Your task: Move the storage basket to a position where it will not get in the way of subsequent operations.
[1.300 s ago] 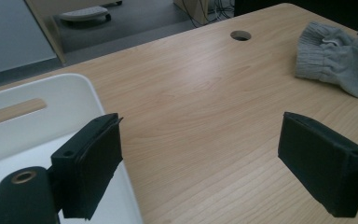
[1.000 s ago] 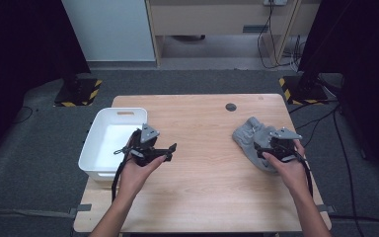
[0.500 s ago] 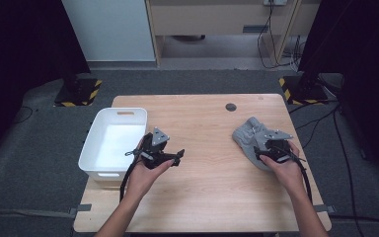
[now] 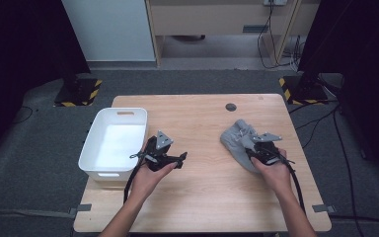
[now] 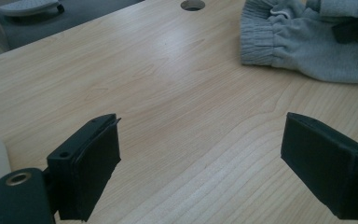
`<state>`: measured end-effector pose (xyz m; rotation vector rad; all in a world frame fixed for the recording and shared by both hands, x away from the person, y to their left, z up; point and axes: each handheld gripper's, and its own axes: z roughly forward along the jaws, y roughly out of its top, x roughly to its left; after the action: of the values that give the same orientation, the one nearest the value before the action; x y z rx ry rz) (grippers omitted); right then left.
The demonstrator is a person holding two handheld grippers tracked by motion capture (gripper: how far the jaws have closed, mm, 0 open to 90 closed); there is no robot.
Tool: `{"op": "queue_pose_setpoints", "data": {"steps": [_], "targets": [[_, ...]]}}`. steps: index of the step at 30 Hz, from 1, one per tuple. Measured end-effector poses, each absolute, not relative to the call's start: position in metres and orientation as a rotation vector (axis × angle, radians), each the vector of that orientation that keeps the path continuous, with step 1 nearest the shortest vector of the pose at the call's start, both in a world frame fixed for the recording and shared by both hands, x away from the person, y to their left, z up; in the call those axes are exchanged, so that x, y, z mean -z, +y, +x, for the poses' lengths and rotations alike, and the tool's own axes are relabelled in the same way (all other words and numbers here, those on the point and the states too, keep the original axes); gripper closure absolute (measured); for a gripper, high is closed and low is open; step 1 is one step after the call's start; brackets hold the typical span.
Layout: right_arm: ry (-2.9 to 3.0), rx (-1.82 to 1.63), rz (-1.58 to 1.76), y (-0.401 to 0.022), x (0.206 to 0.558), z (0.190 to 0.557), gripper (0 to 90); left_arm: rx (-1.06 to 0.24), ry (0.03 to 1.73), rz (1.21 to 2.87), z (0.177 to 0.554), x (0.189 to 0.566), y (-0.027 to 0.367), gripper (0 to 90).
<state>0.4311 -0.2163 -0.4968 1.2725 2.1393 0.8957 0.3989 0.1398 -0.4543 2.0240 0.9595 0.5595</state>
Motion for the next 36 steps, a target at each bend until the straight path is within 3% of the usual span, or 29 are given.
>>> {"op": "queue_pose_setpoints", "data": {"steps": [18,27,28,32,36], "targets": [[2.250,-1.016,1.170,-0.116,0.496,0.418,59.7,-0.584,0.985,2.055,0.404,0.476,0.136,10.5],[2.249,-1.059,1.166,-0.109,0.487,0.416,50.6,-0.578,0.991,2.060,0.405,0.478,0.134,12.4],[2.242,-1.068,1.168,-0.111,0.483,0.416,51.1,-0.577,0.988,2.060,0.406,0.479,0.132,13.0],[2.215,-1.086,1.141,-0.125,0.468,0.413,68.6,-0.553,0.981,2.090,0.411,0.482,0.125,14.7],[2.198,-1.094,1.151,-0.137,0.462,0.411,70.8,-0.566,0.978,2.102,0.417,0.478,0.120,15.9]]}}
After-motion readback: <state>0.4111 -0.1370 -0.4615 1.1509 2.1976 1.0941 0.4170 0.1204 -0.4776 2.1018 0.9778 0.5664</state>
